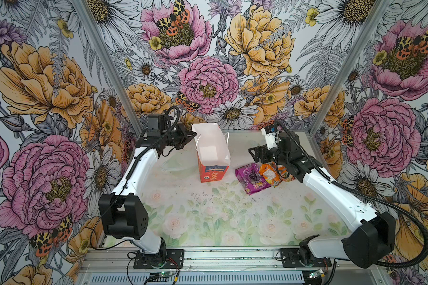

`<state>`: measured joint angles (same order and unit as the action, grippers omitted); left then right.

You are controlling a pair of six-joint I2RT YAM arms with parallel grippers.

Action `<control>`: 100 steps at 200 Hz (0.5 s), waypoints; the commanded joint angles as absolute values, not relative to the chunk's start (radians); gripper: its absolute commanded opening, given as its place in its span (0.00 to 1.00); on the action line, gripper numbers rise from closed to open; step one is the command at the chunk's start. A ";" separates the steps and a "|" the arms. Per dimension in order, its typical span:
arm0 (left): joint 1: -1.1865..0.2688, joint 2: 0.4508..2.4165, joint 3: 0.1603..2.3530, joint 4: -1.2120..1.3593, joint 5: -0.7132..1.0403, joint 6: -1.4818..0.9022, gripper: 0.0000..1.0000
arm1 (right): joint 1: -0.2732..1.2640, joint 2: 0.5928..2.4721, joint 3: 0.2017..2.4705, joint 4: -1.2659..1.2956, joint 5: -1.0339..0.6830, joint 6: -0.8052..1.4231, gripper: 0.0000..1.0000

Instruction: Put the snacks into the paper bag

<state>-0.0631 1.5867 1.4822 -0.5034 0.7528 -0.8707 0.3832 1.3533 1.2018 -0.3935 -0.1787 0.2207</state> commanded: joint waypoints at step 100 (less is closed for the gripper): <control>-0.045 1.555 1.439 -0.502 0.730 -0.841 0.88 | 0.390 1.396 1.232 -0.399 -0.183 0.263 0.84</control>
<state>-0.0612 1.5867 1.4387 -0.5083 0.7490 -0.8581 0.3832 1.3781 1.2057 -0.3973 -0.1795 0.2478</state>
